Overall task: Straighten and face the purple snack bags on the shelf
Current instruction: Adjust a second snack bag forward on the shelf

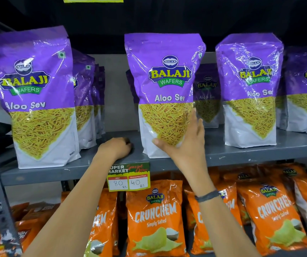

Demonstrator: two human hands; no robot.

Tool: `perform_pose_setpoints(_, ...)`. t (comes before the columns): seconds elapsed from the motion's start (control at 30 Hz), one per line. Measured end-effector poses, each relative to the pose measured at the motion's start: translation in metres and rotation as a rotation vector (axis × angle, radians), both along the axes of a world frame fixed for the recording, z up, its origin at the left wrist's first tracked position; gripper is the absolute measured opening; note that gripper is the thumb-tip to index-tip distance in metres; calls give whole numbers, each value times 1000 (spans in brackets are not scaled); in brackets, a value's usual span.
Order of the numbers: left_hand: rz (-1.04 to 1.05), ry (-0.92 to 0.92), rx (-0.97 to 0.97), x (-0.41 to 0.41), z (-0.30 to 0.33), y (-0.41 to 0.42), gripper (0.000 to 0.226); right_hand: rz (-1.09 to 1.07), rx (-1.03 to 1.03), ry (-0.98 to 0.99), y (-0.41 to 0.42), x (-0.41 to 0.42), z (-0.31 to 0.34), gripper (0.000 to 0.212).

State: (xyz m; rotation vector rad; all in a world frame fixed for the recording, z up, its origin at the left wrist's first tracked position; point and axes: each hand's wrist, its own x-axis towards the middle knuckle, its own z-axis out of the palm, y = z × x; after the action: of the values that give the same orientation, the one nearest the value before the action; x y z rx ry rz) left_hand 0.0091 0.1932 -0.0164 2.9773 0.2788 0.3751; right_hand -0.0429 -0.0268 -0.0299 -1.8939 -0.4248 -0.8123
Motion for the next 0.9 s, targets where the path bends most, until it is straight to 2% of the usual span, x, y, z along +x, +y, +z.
perform_pose_setpoints(0.07, 10, 5, 7, 1, -1, 0, 47, 72, 12, 4, -11, 4, -2, 131)
perform_pose_setpoints(0.33, 13, -3, -1, 1, 0, -1, 45, 279, 0, 116, -32, 13, 13, 119)
perform_pose_setpoints(0.5, 0, -14, -1, 3, 3, -2, 45, 310, -8, 89, -32, 17, 20, 113)
perform_pose_setpoints(0.9, -16, -9, -5, -2, 0, -1, 46, 357, -16, 123, -30, 28, 16, 113)
